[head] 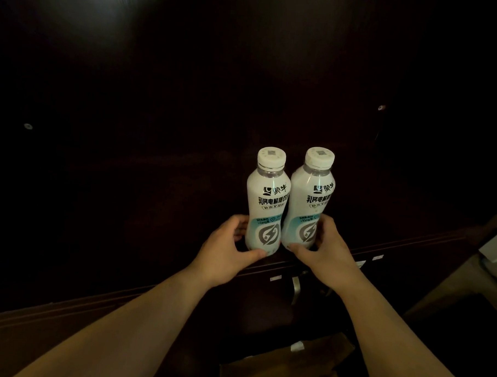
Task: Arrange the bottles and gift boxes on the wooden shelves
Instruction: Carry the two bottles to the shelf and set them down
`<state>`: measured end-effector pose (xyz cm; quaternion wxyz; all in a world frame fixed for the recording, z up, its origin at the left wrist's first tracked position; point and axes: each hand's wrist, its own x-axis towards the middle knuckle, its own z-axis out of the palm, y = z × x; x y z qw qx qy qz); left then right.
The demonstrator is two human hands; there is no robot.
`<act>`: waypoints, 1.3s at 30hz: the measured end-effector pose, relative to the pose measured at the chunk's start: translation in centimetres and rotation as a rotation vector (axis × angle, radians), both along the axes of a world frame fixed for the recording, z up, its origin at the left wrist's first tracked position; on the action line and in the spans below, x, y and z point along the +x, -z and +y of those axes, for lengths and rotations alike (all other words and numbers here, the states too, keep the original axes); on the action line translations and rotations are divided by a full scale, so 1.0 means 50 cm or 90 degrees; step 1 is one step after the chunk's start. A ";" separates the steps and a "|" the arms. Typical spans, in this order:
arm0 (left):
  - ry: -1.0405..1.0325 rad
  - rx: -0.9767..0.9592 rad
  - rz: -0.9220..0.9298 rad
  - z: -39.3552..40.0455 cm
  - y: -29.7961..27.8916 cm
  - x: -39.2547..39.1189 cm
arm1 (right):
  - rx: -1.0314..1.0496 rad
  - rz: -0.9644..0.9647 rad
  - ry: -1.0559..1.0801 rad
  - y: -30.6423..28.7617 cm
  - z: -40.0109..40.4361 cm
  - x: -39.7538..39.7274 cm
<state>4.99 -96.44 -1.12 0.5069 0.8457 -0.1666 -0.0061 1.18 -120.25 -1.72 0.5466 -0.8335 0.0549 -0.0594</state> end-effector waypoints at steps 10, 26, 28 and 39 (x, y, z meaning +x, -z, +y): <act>-0.008 -0.012 0.018 -0.002 -0.008 -0.008 | 0.045 -0.016 0.000 -0.015 0.011 -0.011; -0.031 0.191 0.081 0.111 -0.082 -0.115 | -0.048 -0.056 0.155 -0.049 0.088 -0.142; -0.007 0.314 -0.006 0.163 -0.123 -0.153 | -0.111 -0.106 0.170 -0.070 0.134 -0.174; -0.158 0.497 -0.319 0.582 -0.377 -0.395 | -0.167 -0.248 -0.026 -0.290 0.596 -0.261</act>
